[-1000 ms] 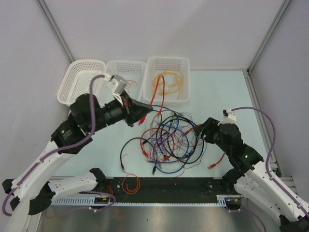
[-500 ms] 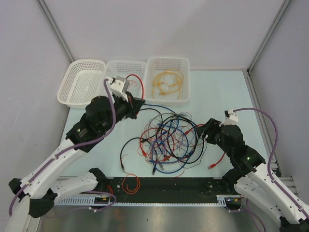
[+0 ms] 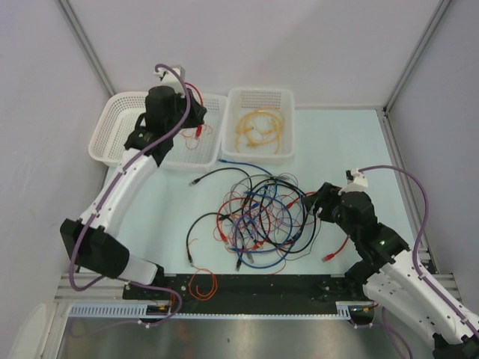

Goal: Untangle the cables

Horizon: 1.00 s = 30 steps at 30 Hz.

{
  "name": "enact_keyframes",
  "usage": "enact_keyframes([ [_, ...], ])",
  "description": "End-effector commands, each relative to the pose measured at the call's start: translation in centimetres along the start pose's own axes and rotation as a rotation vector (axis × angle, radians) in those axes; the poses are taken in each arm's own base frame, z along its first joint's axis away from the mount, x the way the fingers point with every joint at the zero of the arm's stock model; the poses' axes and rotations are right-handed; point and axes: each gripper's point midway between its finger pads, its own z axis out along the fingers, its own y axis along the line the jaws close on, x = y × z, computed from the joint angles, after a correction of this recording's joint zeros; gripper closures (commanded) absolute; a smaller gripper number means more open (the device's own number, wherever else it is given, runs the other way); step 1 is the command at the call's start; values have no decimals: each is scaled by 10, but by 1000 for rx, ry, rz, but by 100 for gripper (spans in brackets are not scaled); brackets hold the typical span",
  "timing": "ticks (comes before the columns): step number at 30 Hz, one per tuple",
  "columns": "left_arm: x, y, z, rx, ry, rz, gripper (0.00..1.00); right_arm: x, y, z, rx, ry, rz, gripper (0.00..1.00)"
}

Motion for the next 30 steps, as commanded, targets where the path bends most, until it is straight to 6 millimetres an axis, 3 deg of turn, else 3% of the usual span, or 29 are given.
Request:
enact_keyframes([
  [1, -38, -9, 17, 82, -78, -76, 100, -8, 0, 8, 6, -26, -34, 29],
  [4, -35, -6, 40, 93, -73, -101, 100, -6, -1, 15, 15, -14, -49, 29],
  [10, -8, 20, 92, 39, -1, -161, 100, -8, -6, 26, 31, -6, -82, 29],
  [11, -20, 21, 95, 40, -20, -166, 98, -8, -6, 27, 27, -5, -91, 29],
  [12, -12, 27, 106, 26, 5, -175, 91, -10, -8, 29, 33, -7, -91, 29],
  [13, -14, 28, 108, 20, 14, -185, 77, -12, -9, 29, 33, -12, -92, 29],
  [14, -28, 26, 107, 27, -9, -185, 48, -12, -9, 29, 28, -10, -92, 29],
  [15, -34, 25, 105, 28, -17, -187, 36, -14, -11, 29, 33, -16, -88, 29],
  [17, -57, 24, 93, 12, -75, -172, 10, -15, -11, 28, 31, -18, -85, 29],
  [18, -75, 18, 77, 21, -124, -160, 1, -15, -11, 27, 30, -19, -83, 29],
  [21, -88, 7, 50, 23, -182, -147, 0, -13, -11, 27, 28, -6, -71, 29],
  [22, -87, -5, 30, 29, -198, -141, 0, -12, -10, 27, 25, -3, -68, 29],
  [24, -77, -17, 11, 33, -209, -138, 0, -12, -10, 26, 24, -2, -57, 29],
  [25, -48, -25, -3, 33, -182, -139, 0, -13, -10, 24, 28, -12, -43, 29],
  [27, -28, -36, -21, 66, -211, -191, 0, -16, -12, 22, 44, -26, -17, 30],
  [28, 28, -29, -17, 50, -124, -209, 0, -19, -16, 20, 67, -44, 4, 30],
  [29, 29, -37, -42, 121, -145, -248, 0, -21, -17, 16, 74, -62, 18, 30],
  [30, 38, -43, -49, 174, -142, -310, 0, -23, -19, 14, 82, -72, 22, 30],
])
